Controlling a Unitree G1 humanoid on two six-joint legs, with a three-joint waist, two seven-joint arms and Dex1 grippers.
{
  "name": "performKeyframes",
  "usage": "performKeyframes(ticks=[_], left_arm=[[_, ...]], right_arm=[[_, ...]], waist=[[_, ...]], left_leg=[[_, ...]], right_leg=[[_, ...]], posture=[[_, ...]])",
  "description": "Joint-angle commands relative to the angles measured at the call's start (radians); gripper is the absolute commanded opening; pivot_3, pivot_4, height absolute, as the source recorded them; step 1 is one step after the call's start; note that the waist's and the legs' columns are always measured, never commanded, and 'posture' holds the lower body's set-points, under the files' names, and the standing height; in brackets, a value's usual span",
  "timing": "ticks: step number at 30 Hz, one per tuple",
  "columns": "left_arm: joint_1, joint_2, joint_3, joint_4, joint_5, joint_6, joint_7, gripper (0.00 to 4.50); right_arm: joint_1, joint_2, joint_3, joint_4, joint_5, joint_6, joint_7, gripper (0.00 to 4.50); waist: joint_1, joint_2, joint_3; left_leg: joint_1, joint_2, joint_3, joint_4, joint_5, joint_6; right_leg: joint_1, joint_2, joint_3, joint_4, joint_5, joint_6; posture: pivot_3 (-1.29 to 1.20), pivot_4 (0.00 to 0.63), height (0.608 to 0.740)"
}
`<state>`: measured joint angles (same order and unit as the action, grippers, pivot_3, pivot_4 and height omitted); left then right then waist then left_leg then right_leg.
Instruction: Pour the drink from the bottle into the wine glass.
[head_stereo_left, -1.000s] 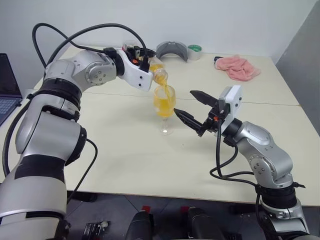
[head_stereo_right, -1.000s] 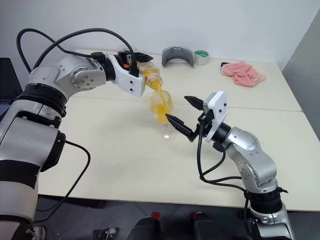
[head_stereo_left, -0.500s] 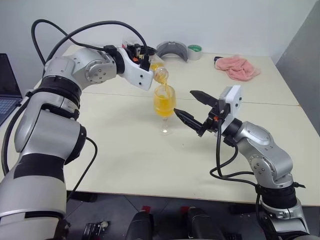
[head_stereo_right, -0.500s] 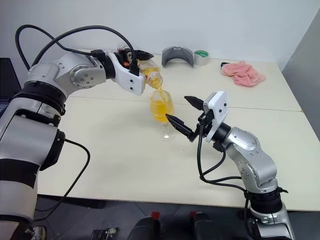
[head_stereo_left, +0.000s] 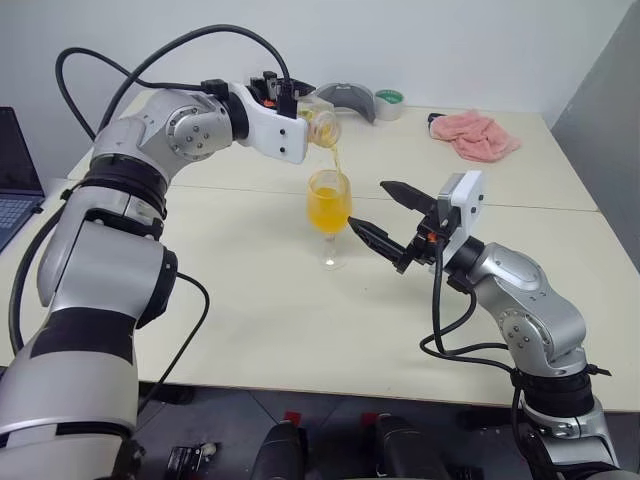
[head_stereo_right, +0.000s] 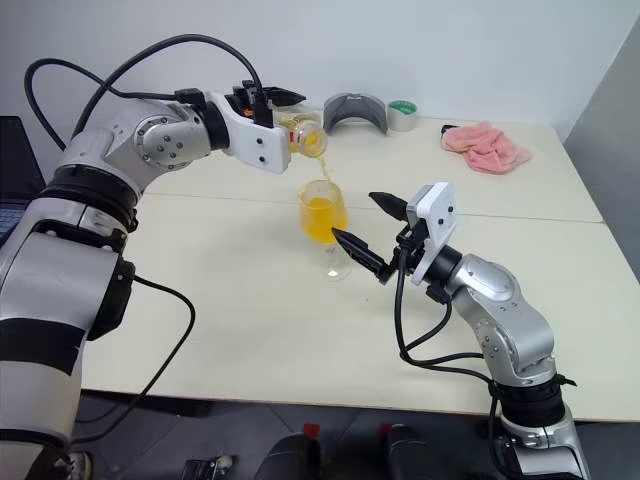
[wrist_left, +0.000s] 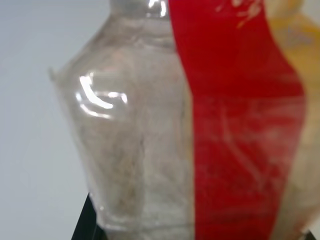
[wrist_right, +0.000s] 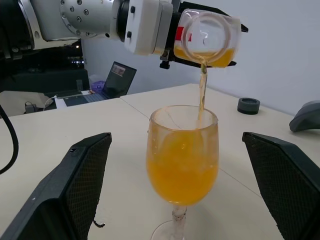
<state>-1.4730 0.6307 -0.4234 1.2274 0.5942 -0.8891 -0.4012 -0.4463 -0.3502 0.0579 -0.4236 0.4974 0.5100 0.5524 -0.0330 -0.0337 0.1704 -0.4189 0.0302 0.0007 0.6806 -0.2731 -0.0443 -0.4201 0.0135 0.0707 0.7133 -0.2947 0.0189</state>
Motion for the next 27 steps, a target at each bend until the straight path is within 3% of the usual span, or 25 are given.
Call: performKeyframes(ticks=[1,5,9,18,22,27], left_arm=[[0.002,-0.008,0.092,-0.039,-0.133,0.024,-0.082,1.65],[0.039,-0.043,0.232,-0.085,-0.328,0.151,-0.209,1.65],[0.097,-0.06,0.361,-0.186,-0.478,0.376,-0.232,1.65],[0.437,-0.132,0.618,-0.58,-0.701,0.89,0.014,1.65],[0.589,-0.188,0.677,-0.689,-0.738,0.955,0.117,1.65],[0.698,-0.245,0.704,-0.736,-0.785,0.948,0.126,1.65]], right_arm=[[-0.012,-0.007,-0.025,-0.032,0.02,-0.01,0.011,4.5],[-0.021,-0.013,-0.024,-0.029,0.024,-0.008,0.026,4.5],[-0.025,-0.038,-0.031,-0.041,0.042,0.008,0.052,4.5],[0.073,-0.194,-0.058,-0.162,0.164,0.091,0.171,4.5],[0.107,-0.246,-0.077,-0.175,0.199,0.099,0.213,4.5],[0.127,-0.28,-0.077,-0.183,0.216,0.093,0.243,4.5]], waist=[[0.0,0.0,0.0],[0.0,0.0,0.0],[-0.004,0.0,0.0],[-0.016,0.0,-0.001],[-0.014,0.0,-0.001],[-0.009,0.0,-0.001]], left_leg=[[0.0,0.0,0.0,0.0,0.0,0.0],[0.0,0.0,-0.001,0.001,0.0,0.0],[0.0,0.0,-0.003,0.001,0.0,0.0],[0.0,0.005,-0.012,0.002,0.0,0.0],[0.0,0.003,-0.014,0.003,0.001,0.0],[0.002,0.001,-0.017,0.007,0.001,0.0]], right_leg=[[0.0,0.0,0.0,0.0,0.0,0.0],[0.0,0.0,0.0,0.0,0.0,0.0],[0.0,0.0,0.0,0.001,0.0,0.0],[0.001,-0.004,-0.002,0.004,0.0,0.0],[0.002,-0.005,-0.003,0.004,0.0,0.0],[0.007,-0.006,-0.006,0.003,0.0,0.0]], posture=[[0.0,0.15,0.74],[0.0,0.15,0.74],[0.0,0.15,0.74],[0.0,0.15,0.74],[0.0,0.15,0.74],[0.0,0.15,0.74]])
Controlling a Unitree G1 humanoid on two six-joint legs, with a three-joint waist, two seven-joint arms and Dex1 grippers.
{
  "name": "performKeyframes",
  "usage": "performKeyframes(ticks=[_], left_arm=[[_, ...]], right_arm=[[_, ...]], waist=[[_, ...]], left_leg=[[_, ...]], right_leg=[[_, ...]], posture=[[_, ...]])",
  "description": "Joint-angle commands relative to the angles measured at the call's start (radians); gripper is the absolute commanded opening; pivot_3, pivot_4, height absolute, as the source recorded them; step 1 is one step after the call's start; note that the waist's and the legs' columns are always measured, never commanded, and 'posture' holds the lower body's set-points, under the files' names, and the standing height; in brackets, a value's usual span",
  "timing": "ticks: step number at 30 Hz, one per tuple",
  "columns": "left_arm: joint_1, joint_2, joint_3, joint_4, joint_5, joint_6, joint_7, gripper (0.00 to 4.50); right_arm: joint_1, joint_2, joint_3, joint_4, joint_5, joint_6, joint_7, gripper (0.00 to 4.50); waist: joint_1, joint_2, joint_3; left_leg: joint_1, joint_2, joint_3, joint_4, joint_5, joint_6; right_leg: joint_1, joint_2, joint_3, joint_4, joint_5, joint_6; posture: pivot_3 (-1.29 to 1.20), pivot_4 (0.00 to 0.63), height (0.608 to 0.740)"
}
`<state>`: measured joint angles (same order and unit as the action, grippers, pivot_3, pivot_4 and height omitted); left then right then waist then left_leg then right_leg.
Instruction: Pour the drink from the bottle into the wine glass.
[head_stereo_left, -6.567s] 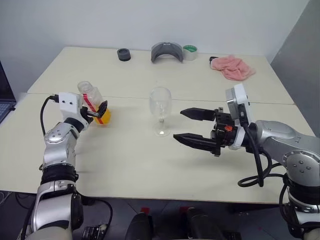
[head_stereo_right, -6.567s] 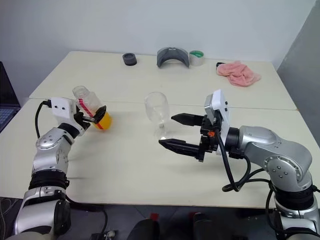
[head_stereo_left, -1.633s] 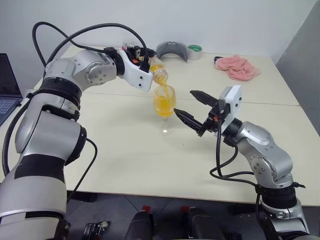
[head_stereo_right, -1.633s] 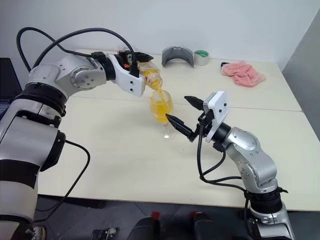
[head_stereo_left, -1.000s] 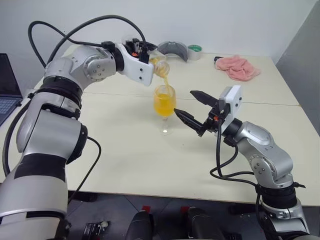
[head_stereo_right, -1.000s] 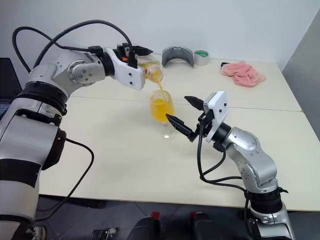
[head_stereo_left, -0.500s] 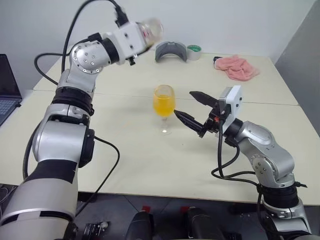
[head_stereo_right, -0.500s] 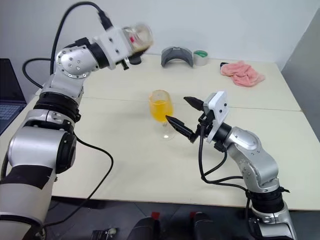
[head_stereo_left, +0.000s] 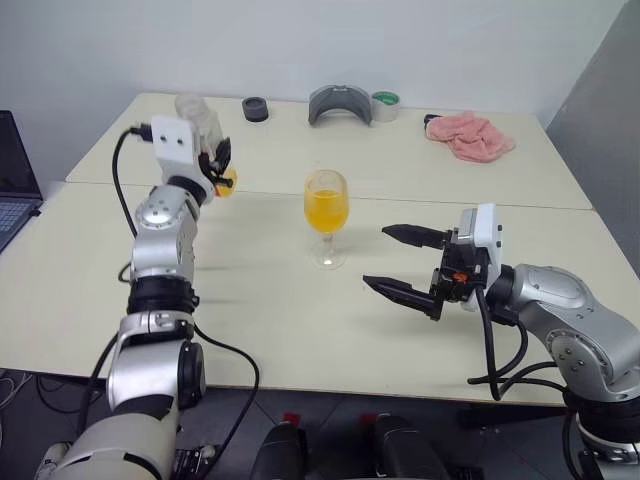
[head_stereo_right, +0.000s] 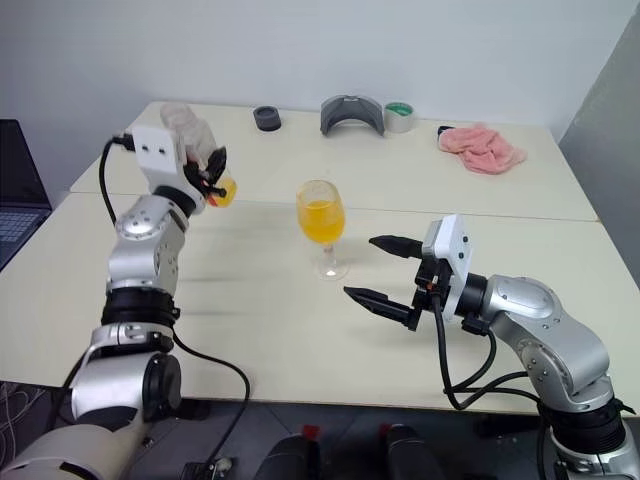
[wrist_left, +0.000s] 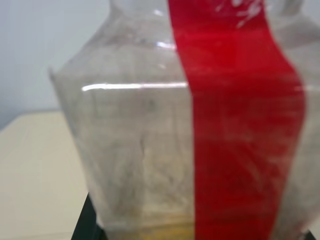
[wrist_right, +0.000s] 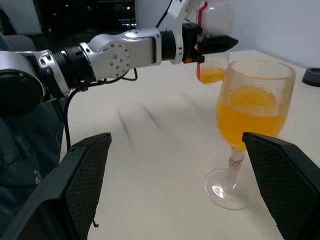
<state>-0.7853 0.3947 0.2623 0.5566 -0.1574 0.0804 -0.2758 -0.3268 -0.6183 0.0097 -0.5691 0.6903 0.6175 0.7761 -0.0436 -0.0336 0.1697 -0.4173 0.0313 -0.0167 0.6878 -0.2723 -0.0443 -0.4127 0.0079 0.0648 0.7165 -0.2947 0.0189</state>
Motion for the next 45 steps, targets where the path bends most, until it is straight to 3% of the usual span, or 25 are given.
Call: performKeyframes(ticks=[1,16,25,27,32,37,40,45], left_arm=[[0.024,-0.016,0.02,-0.067,-0.04,-0.025,-0.002,1.65],[0.115,-0.052,-0.001,0.096,-0.027,-0.125,-0.007,1.65],[0.111,-0.04,-0.015,0.106,-0.028,-0.114,-0.024,4.42],[0.126,-0.04,-0.019,0.079,-0.029,-0.099,-0.021,4.47],[0.224,-0.041,-0.026,-0.088,-0.038,-0.012,-0.012,4.47],[0.428,-0.052,-0.008,-0.42,-0.063,0.125,0.029,4.47],[0.594,-0.066,-0.002,-0.665,-0.074,0.254,0.075,4.47],[0.713,-0.098,-0.022,-0.898,-0.082,0.393,0.131,4.47]], right_arm=[[0.01,-0.013,-0.028,-0.038,0.024,-0.014,0.02,4.5],[0.001,0.03,-0.013,-0.038,0.015,-0.007,-0.041,4.5],[0.002,0.044,-0.004,-0.036,-0.005,-0.02,-0.056,4.5],[0.014,0.043,-0.006,-0.038,-0.01,-0.026,-0.058,4.5],[0.075,0.033,-0.027,-0.062,-0.012,-0.026,-0.077,4.5],[0.217,0.032,-0.051,-0.081,-0.064,-0.063,-0.117,4.5],[0.291,0.08,-0.079,-0.097,-0.143,-0.058,-0.264,4.5],[0.33,0.174,-0.069,-0.089,-0.279,-0.028,-0.482,4.5]], waist=[[0.003,0.0,0.0],[0.011,0.0,0.0],[0.011,0.0,0.0],[0.011,0.0,0.0],[0.011,0.0,0.0],[0.011,0.0,0.0],[0.01,0.0,0.0],[0.012,0.0,0.0]], left_leg=[[0.0,0.0,-0.001,0.002,0.0,0.0],[0.002,-0.002,-0.004,0.007,0.0,0.0],[0.002,-0.002,-0.005,0.007,0.0,0.0],[0.002,-0.002,-0.005,0.007,0.0,0.0],[0.002,-0.001,-0.005,0.007,0.0,0.0],[0.002,0.001,-0.005,0.006,0.0,0.0],[0.002,0.002,-0.005,0.005,0.0,0.0],[0.002,0.0,-0.006,0.005,0.0,0.0]], right_leg=[[0.001,0.0,-0.001,0.0,0.0,0.0],[0.007,0.004,-0.003,-0.001,0.0,0.0],[0.007,0.005,-0.003,-0.001,0.0,0.0],[0.007,0.005,-0.003,-0.001,0.0,0.0],[0.007,0.005,-0.003,-0.001,0.0,0.0],[0.008,0.004,0.0,-0.002,0.0,0.0],[0.008,0.002,0.002,-0.002,0.0,0.001],[0.008,0.004,0.001,-0.002,-0.001,0.002]], posture=[[0.0,0.15,0.74],[0.0,0.15,0.74],[0.0,0.15,0.74],[0.0,0.15,0.74],[0.0,0.15,0.74],[0.0,0.15,0.74],[0.0,0.15,0.74],[0.0,0.15,0.74]])
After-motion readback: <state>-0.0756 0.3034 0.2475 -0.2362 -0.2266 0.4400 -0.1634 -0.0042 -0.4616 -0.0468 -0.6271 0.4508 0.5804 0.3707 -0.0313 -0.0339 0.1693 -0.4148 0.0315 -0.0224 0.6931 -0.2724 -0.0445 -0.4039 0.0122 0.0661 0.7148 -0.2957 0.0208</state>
